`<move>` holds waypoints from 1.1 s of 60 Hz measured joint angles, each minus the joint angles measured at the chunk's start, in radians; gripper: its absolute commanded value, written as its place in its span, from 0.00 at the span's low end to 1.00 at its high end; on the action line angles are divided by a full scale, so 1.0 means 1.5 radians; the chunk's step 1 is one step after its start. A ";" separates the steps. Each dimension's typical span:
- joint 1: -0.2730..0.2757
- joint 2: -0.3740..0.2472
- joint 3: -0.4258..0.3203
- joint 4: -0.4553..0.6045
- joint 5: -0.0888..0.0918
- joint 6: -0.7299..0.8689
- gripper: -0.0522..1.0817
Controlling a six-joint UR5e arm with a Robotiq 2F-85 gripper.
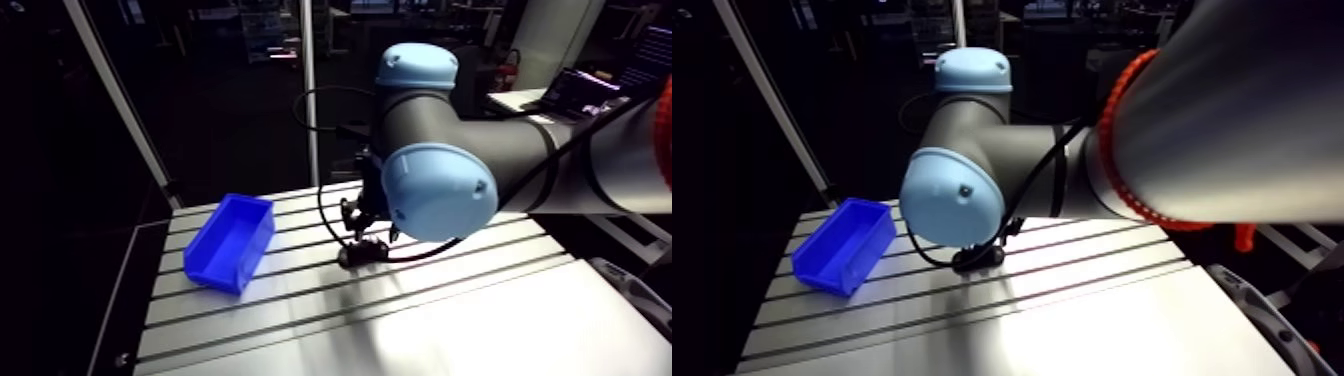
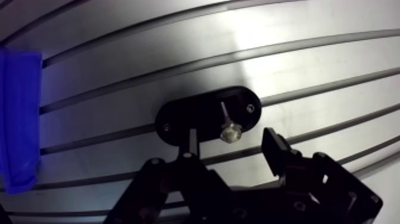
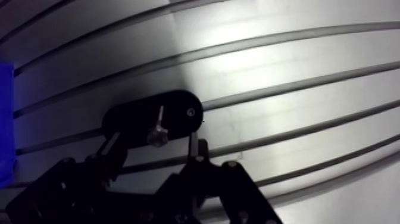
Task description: Pick up the M10 bolt and insert it into the hex recess until seated.
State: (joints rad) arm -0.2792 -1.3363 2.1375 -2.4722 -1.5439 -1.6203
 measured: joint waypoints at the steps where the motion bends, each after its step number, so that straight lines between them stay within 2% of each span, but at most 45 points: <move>1: 0.000 0.000 0.000 0.000 0.000 0.000 0.37; 31: -0.001 0.003 0.000 -0.013 0.000 -0.001 0.47; 66: -0.001 0.009 0.001 -0.020 0.000 -0.002 0.51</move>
State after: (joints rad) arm -0.2808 -1.3231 2.1388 -2.5016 -1.5440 -1.6233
